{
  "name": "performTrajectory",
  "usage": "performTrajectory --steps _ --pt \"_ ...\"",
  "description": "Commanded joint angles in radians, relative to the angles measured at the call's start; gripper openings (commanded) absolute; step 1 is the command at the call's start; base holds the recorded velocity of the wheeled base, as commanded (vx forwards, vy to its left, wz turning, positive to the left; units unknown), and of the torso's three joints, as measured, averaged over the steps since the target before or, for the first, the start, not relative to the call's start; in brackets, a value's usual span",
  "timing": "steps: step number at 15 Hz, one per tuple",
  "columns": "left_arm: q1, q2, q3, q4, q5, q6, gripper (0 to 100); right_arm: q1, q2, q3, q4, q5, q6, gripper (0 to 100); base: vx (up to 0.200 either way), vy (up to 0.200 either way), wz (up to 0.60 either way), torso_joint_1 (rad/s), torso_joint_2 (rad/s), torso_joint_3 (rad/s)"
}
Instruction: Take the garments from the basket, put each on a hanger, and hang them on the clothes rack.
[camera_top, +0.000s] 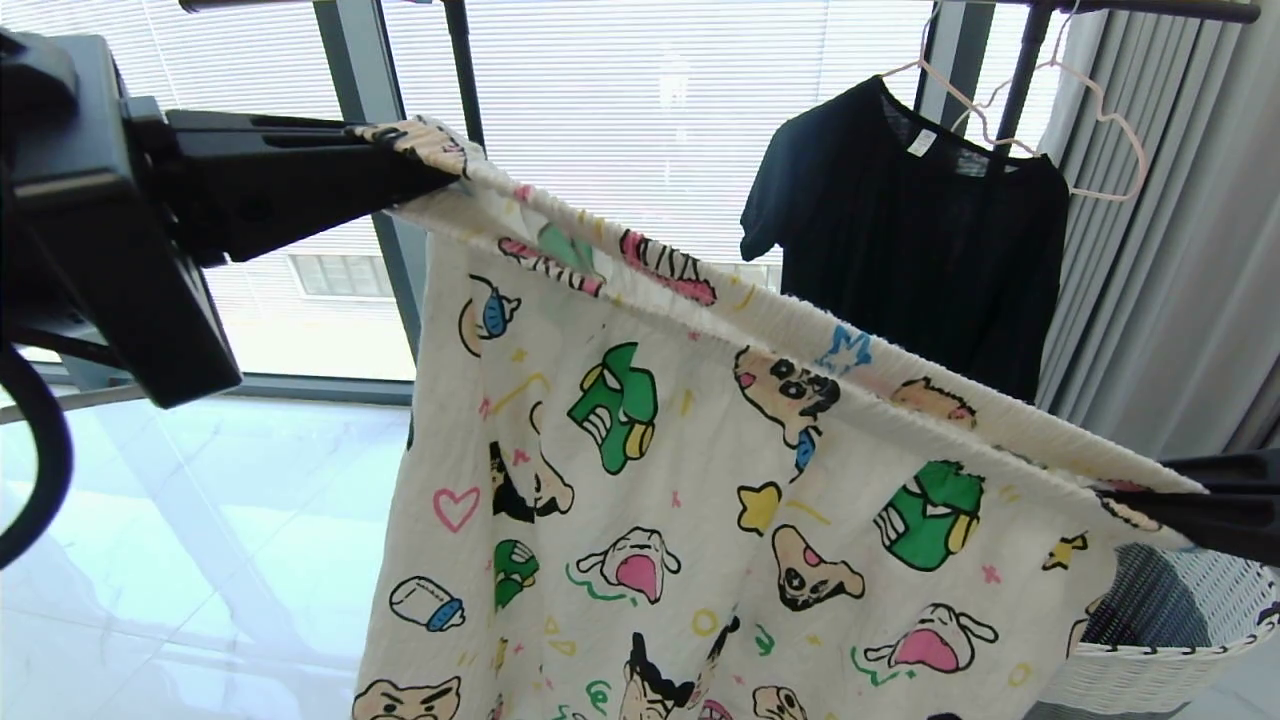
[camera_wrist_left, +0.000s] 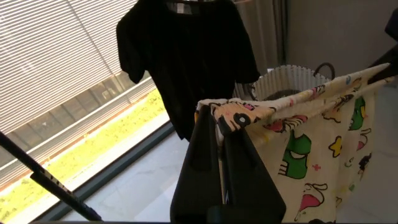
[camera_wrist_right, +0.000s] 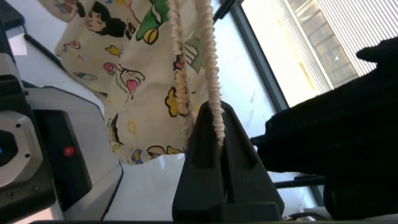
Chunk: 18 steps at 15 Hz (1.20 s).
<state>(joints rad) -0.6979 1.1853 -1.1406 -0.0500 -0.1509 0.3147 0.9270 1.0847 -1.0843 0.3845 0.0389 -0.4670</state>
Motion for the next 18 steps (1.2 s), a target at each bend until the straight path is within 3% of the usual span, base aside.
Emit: performTrajectory --steps 1,3,6,9,15,18 --pt "0.0 0.008 0.004 0.001 0.002 0.0 0 0.023 0.001 -0.003 -0.004 -0.002 0.001 0 0.0 0.0 0.0 0.0 0.0 0.0" --pt "-0.002 -0.019 0.007 0.041 0.005 -0.008 0 0.006 0.017 -0.002 -0.036 -0.031 0.004 0 0.0 0.0 0.0 0.0 0.0 0.0" --pt "-0.06 -0.138 0.002 0.364 0.002 -0.031 0 -0.077 0.127 -0.051 -0.207 -0.037 0.002 0 0.0 0.0 0.0 0.0 0.0 0.0" --pt "-0.167 -0.21 -0.004 0.647 0.004 -0.068 0 -0.091 0.235 -0.197 -0.22 -0.037 0.002 0 0.0 0.0 0.0 0.0 0.0 0.0" --pt "-0.195 -0.182 -0.021 0.653 0.016 -0.103 0 -0.091 0.238 -0.22 -0.211 -0.04 0.002 0 0.0 0.0 0.0 0.0 0.0 0.0" --pt "-0.137 -0.082 -0.022 0.335 0.143 -0.101 0 -0.103 0.143 -0.19 -0.059 -0.042 0.002 0 0.0 0.0 0.0 0.0 0.0 0.0"
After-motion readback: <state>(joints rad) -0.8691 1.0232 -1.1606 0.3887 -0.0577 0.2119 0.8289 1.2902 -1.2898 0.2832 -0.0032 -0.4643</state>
